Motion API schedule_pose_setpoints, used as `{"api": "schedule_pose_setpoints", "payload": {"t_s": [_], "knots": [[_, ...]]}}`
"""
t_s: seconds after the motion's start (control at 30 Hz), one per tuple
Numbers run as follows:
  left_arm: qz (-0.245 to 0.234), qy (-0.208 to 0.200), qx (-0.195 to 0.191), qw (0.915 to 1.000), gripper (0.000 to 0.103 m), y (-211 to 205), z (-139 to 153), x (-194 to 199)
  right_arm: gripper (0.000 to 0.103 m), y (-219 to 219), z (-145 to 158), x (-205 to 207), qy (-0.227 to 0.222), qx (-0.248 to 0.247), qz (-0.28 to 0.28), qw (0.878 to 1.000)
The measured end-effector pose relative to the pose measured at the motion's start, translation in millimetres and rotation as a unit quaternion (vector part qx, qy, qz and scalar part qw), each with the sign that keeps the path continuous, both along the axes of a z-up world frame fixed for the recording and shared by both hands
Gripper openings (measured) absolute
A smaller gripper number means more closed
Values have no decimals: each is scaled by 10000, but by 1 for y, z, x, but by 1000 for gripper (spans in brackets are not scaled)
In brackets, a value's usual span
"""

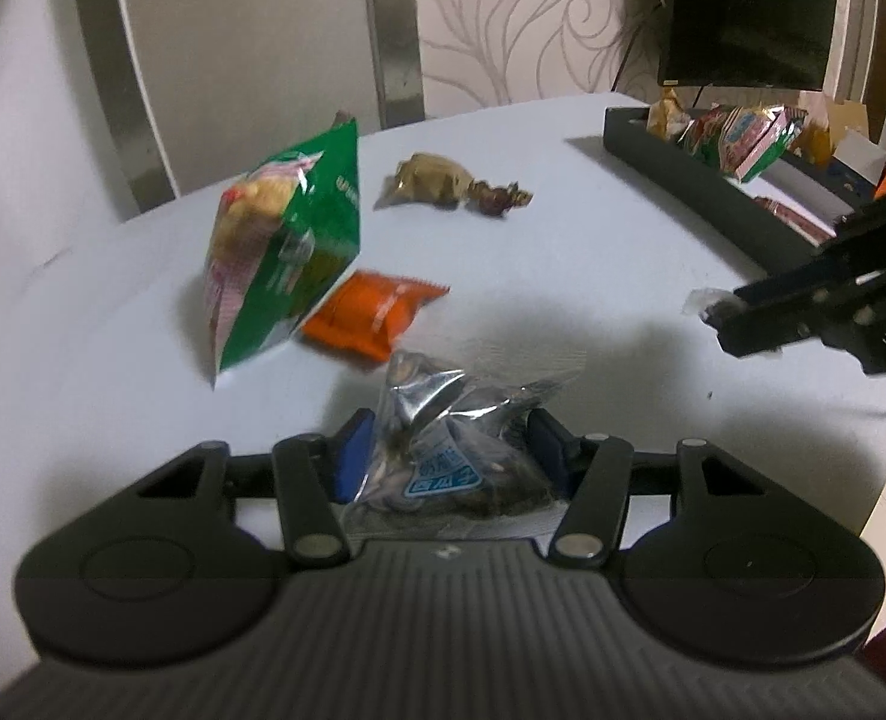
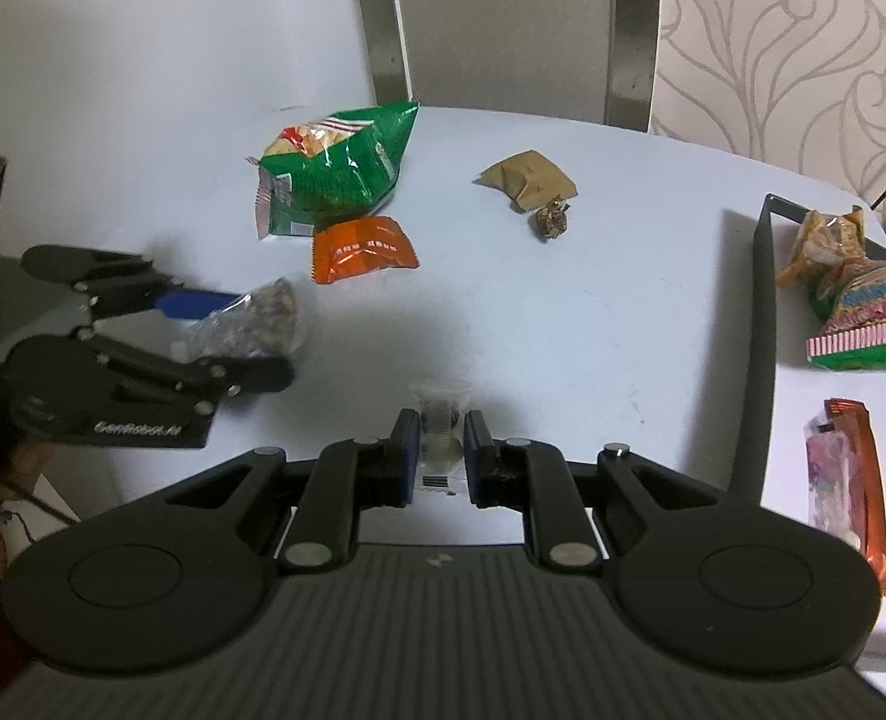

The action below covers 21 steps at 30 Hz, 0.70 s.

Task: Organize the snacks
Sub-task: 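Lift the seed bag and candy packet and carry both toward the white box, then lower the seed bag into the box and open the left gripper while the right carries the candy packet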

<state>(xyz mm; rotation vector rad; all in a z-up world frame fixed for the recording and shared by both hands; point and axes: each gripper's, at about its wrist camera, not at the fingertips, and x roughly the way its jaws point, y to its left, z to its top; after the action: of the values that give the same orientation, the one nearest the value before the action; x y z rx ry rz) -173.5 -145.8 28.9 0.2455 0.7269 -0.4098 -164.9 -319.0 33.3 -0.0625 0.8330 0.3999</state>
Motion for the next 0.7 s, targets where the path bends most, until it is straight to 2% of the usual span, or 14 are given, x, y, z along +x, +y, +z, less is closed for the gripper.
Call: {"api": "schedule_pose_setpoints", "payload": {"t_s": [0.2, 0.43, 0.7], "knots": [[-65, -3, -65, 10000, 59, -10, 4, 5, 19, -14, 18, -10, -229, 111, -148, 9996], [-171, -22, -142, 9998, 59, -22, 7, 7, 19, -59, 36, -20, -489, 80, -762, 9959], [-302, -98, -136, 9994, 59, -31, 12, -1, 18, -118, 15, -17, -242, -206, -1611, 9864]]}}
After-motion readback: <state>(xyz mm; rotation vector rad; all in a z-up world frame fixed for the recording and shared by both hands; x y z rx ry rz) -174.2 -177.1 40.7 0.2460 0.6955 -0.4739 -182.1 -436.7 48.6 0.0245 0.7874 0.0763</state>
